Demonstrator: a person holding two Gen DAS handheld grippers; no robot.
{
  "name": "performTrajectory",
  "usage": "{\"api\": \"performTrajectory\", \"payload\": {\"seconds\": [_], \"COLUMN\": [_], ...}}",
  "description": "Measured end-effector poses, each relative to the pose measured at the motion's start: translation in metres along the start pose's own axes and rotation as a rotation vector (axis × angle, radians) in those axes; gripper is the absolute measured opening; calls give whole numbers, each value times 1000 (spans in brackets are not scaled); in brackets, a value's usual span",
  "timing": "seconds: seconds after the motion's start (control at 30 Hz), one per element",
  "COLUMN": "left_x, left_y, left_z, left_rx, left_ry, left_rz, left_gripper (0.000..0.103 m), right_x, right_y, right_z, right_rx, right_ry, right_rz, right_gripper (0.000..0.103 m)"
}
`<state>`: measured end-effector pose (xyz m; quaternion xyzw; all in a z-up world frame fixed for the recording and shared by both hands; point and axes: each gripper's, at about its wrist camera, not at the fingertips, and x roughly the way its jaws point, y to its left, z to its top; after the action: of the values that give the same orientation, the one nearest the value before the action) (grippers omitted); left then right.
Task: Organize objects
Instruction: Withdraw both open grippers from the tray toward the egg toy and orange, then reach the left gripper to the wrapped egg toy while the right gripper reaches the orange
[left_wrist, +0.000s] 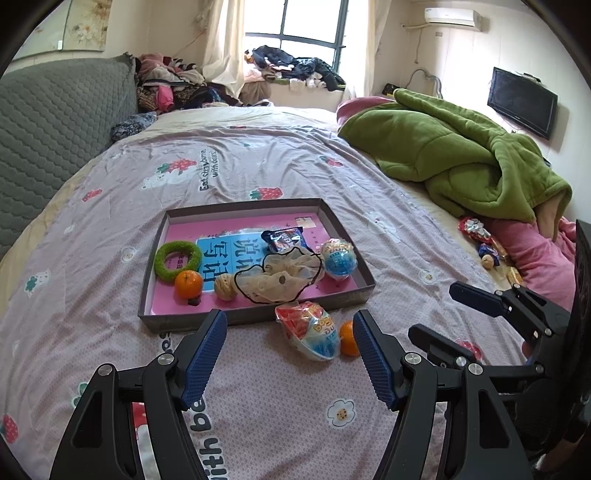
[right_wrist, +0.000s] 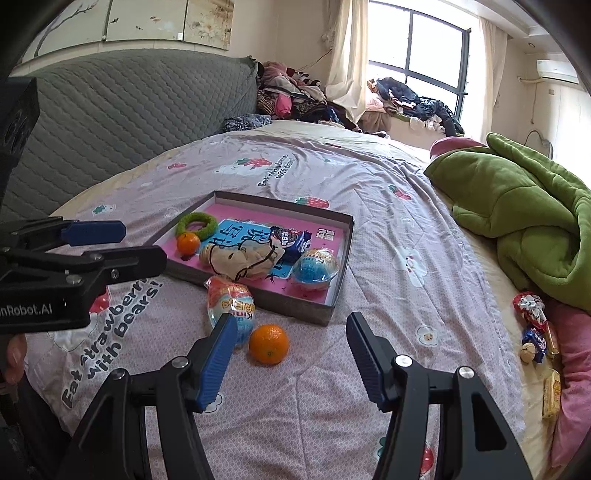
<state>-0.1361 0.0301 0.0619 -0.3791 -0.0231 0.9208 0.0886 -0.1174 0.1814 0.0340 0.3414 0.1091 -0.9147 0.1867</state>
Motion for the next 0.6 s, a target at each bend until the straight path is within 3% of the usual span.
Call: {"api": "performTrajectory", "payload": {"seconds": [0.6], "left_x": [21], "left_y": [-2], "left_z": [-10], "left_rx": [-3], "left_ry": [48], "left_rz": [2], "left_gripper": [72], "right_x": [24], "right_y": [3], "right_z": [-26], "right_rx": [-7], "right_ry": [58], "right_rz": [29], "right_gripper": [61]}}
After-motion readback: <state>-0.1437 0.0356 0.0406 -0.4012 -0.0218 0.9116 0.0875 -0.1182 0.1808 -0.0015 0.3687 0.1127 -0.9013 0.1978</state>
